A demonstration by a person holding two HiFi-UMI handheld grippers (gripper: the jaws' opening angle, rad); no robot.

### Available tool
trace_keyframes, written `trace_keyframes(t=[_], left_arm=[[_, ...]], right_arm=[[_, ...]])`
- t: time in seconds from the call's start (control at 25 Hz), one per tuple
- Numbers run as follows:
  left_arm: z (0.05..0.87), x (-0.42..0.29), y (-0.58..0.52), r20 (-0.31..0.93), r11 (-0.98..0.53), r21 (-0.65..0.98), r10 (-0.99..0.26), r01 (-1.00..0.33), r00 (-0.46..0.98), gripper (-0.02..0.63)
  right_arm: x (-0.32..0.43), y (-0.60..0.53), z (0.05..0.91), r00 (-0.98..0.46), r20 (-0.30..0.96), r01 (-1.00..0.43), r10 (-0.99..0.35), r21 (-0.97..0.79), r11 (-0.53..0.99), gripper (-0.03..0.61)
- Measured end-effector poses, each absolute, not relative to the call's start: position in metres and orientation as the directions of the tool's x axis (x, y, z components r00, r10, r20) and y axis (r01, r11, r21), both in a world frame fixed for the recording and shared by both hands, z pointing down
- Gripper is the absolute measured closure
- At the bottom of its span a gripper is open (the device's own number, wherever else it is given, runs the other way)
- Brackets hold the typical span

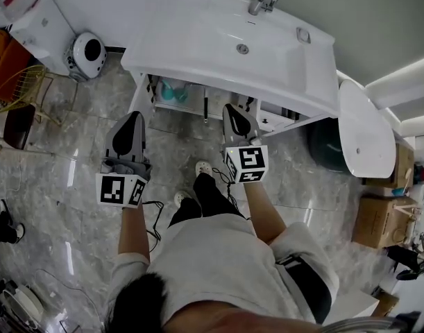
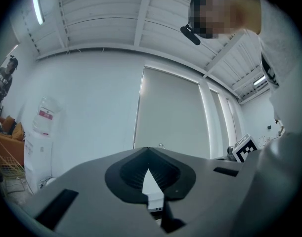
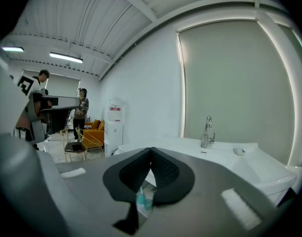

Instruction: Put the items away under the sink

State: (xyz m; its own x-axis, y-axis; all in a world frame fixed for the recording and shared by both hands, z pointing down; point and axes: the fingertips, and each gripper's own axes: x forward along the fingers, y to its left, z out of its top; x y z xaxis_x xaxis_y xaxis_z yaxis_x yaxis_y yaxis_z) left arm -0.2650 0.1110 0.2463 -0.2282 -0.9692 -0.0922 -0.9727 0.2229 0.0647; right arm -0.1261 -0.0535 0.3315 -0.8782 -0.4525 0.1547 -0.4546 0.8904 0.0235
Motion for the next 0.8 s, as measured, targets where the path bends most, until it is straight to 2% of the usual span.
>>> trace_keyframes(t=[0.8], left_arm=[[0.196, -0.229, 0.129, -0.181, 0.221, 0.028, -0.958, -0.975, -0.223, 0.607]], right_arm=[[-0.075, -0.043, 0.25, -0.87, 0.005, -0.492, -0.492, 0.007, 0.87, 0.568]])
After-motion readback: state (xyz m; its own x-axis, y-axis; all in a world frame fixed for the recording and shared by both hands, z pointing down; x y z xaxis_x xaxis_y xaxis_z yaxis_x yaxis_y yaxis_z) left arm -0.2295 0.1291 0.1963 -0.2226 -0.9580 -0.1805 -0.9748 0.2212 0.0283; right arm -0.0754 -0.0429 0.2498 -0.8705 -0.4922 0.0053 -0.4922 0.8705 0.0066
